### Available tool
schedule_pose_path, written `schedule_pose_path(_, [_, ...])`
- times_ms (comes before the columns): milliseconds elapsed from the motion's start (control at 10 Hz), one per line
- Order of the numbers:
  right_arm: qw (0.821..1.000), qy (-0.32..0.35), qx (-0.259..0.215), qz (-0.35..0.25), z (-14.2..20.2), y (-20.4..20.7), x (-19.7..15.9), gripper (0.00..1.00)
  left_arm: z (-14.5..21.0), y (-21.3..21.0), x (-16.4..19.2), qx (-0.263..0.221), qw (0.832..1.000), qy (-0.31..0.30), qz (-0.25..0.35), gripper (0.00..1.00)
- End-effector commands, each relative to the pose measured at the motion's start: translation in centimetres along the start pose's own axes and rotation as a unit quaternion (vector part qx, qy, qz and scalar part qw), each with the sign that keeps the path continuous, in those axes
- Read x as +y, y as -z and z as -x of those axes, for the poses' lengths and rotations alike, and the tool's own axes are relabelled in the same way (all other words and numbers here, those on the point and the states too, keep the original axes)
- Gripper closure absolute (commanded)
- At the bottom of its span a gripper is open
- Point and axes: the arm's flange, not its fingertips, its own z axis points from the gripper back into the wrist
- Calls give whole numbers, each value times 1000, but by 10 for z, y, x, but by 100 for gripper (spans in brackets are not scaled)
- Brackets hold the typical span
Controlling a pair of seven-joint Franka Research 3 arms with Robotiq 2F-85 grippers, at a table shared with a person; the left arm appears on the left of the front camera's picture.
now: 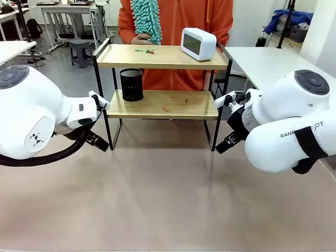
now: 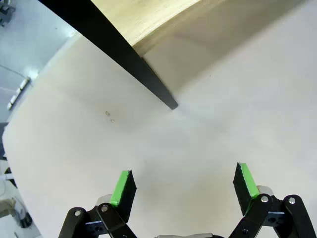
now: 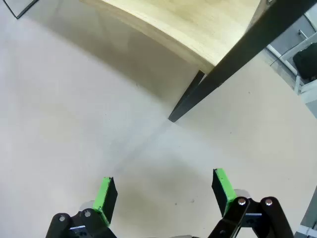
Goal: Clean the shelf.
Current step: Pick up the Duster from the human.
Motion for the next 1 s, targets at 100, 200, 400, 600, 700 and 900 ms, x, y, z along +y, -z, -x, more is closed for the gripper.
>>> schedule_pose_path(100, [1000, 0, 0, 0, 0, 0, 0, 0, 0, 0, 0, 0, 1000, 0, 0, 0])
schedule_pose_path(200, [1000, 0, 0, 0, 0, 0, 0, 0, 0, 0, 0, 0, 1000, 0, 0, 0])
schedule_pose_path(400, [1000, 0, 0, 0, 0, 0, 0, 0, 0, 0, 0, 0, 1000, 0, 0, 0])
schedule_pose_path(600, [1000, 0, 0, 0, 0, 0, 0, 0, 0, 0, 0, 0, 1000, 0, 0, 0])
schedule_pose_path(700, [1000, 0, 0, 0, 0, 0, 0, 0, 0, 0, 0, 0, 1000, 0, 0, 0])
schedule_pose_path(900, [986, 142, 42, -77, -18, -88, -43, 0, 6, -87, 26, -8, 985, -25, 171, 0])
